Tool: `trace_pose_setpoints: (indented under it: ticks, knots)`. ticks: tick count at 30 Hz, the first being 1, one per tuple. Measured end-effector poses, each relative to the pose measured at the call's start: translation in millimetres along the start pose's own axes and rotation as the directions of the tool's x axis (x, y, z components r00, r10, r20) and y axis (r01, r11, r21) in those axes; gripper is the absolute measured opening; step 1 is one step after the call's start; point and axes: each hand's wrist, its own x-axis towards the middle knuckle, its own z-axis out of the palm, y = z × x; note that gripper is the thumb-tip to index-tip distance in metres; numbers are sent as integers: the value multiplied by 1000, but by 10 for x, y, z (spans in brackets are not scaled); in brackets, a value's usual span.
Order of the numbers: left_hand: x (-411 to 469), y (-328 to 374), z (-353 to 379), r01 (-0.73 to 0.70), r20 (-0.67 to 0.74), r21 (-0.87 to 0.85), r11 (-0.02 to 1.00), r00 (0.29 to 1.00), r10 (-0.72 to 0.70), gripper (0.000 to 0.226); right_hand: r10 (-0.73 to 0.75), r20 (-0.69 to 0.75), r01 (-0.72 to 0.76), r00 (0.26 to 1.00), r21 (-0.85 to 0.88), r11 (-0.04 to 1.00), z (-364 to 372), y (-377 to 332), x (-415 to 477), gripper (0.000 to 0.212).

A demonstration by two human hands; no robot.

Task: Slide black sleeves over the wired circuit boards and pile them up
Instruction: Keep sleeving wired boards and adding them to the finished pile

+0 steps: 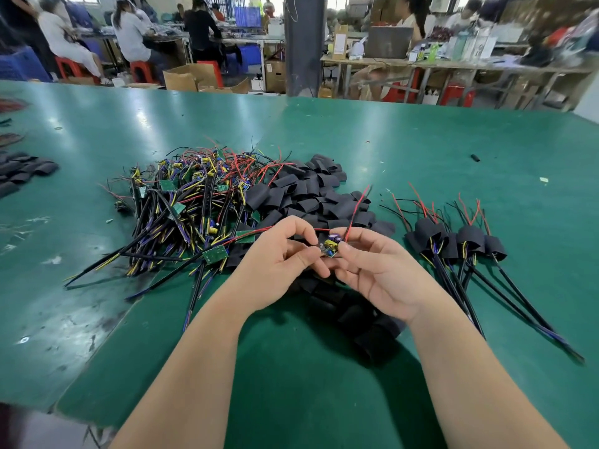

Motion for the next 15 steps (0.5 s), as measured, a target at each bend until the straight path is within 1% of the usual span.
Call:
trace_pose_setpoints:
  ticks: [2, 3, 4, 6, 8, 9, 10, 11, 12, 13, 14, 15]
  knots:
    - [-1, -12, -6, 9, -31, -42, 999, 999, -10, 14, -40, 20, 40, 999, 11, 999, 5, 12, -1, 31]
    - [3, -26, -11, 12, -55, -20, 1000, 998, -13, 13, -68, 28, 68, 997, 7, 998, 5, 19, 0, 31]
    - [6, -44, -18, 14, -86, 31, 999, 996, -11, 12, -97, 33, 97, 995, -2, 995, 4, 26, 2, 30]
    - [15, -86, -33, 14, -144, 197, 980, 989, 15, 15, -146, 38, 147, 989, -27, 989, 5, 38, 0, 29]
    - [17, -109, -38, 6, -177, 383, 924, 982, 67, 17, -172, 33, 173, 985, -58, 983, 15, 60, 4, 30]
    - [18, -118, -40, 15, -196, 445, 895, 977, 81, 16, -169, 19, 170, 986, -93, 981, 19, 67, 11, 33]
    - [19, -130, -49, 36, -220, 486, 873, 972, 82, 16, -161, -5, 158, 987, -164, 974, 28, 67, 13, 36]
    - [18, -143, -61, 67, -245, 512, 856, 967, 71, 15, -159, -41, 140, 986, -298, 944, 28, 60, 10, 37]
    - [16, -161, -78, 104, -272, 529, 842, 961, 52, 15, -174, -86, 110, 981, -493, 863, 11, 46, 3, 35]
    - [11, -176, -99, 142, -298, 538, 831, 954, 31, 15, -213, -136, 56, 967, -706, 706, -38, 29, 1, 31]
    - [8, -192, -122, 173, -325, 539, 824, 946, 14, 15, -270, -178, -18, 946, -862, 507, -102, 10, -10, 26]
    - [7, -202, -143, 196, -350, 537, 821, 937, 5, 14, -322, -209, -89, 923, -933, 349, -161, -19, -34, 18]
